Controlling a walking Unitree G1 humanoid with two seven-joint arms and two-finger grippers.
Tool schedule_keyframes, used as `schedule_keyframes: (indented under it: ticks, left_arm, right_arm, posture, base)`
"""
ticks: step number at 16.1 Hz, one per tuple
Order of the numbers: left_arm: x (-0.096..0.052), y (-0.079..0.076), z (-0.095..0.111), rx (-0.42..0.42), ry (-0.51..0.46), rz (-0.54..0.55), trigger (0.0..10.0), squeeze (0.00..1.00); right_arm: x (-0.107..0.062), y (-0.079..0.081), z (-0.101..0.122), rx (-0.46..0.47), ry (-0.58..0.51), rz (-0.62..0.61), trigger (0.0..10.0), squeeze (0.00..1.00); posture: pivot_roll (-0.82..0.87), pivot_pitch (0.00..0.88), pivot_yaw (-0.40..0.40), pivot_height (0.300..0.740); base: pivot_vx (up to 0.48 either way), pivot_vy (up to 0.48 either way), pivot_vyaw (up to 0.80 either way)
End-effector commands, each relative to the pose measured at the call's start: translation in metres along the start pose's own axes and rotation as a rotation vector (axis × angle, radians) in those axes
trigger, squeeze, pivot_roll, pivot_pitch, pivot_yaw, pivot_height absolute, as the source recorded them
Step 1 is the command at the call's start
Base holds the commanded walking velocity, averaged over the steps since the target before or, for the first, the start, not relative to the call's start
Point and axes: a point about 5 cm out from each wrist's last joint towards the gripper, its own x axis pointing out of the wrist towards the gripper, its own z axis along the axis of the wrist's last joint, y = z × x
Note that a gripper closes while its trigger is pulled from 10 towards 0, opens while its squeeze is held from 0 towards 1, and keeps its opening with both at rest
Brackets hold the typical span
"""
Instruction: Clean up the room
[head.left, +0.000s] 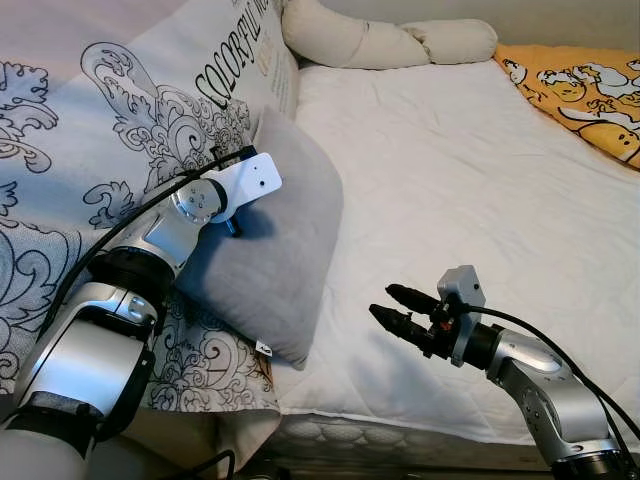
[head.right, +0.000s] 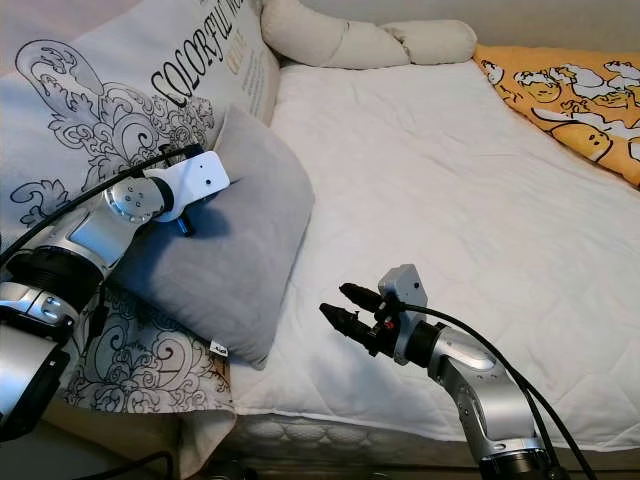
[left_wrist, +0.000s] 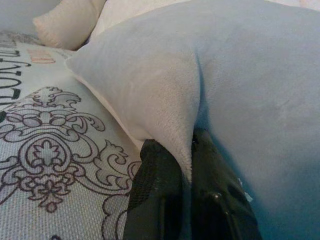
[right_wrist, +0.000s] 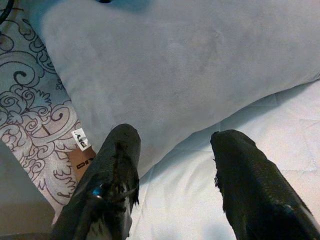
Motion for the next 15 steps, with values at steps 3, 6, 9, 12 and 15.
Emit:
schedule_keyframes:
  ticks: [3, 6, 9, 12, 15]
  left_arm:
    - [-0.002, 0.012, 0.003, -0.043, -0.007, 0.057, 10.0, 0.59]
    - [-0.006, 0.017, 0.007, -0.147, -0.091, 0.093, 10.0, 1.00]
    - [-0.011, 0.015, 0.018, -0.345, -0.227, 0.079, 10.0, 1.00]
    - [-0.021, 0.014, 0.025, -0.436, -0.358, 0.148, 10.0, 1.00]
    - [-0.035, 0.017, 0.034, -0.771, -0.496, 0.266, 10.0, 1.00]
  right_arm:
    - [0.001, 0.000, 0.006, -0.022, -0.024, 0.001, 10.0, 0.00]
    - [0.001, 0.000, 0.006, -0.021, -0.027, -0.001, 10.0, 0.00]
    - [-0.001, -0.001, 0.006, -0.010, -0.022, -0.002, 10.0, 0.00]
    - [-0.005, -0.004, 0.012, 0.088, -0.046, -0.002, 10.0, 0.00]
    - [-0.002, -0.009, 0.022, 0.125, -0.122, -0.071, 10.0, 0.00]
  posture:
    - [-0.02, 0.000, 0.083, 0.740]
    - [-0.02, 0.000, 0.086, 0.740]
    - [-0.02, 0.000, 0.085, 0.740]
    - [-0.03, 0.000, 0.072, 0.740]
    - [-0.03, 0.000, 0.059, 0.740]
  base:
    - [0.000, 0.000, 0.00]
    - [0.000, 0.000, 0.00]
    - [0.000, 0.000, 0.00]
    - [0.000, 0.000, 0.00]
    - [0.000, 0.000, 0.00]
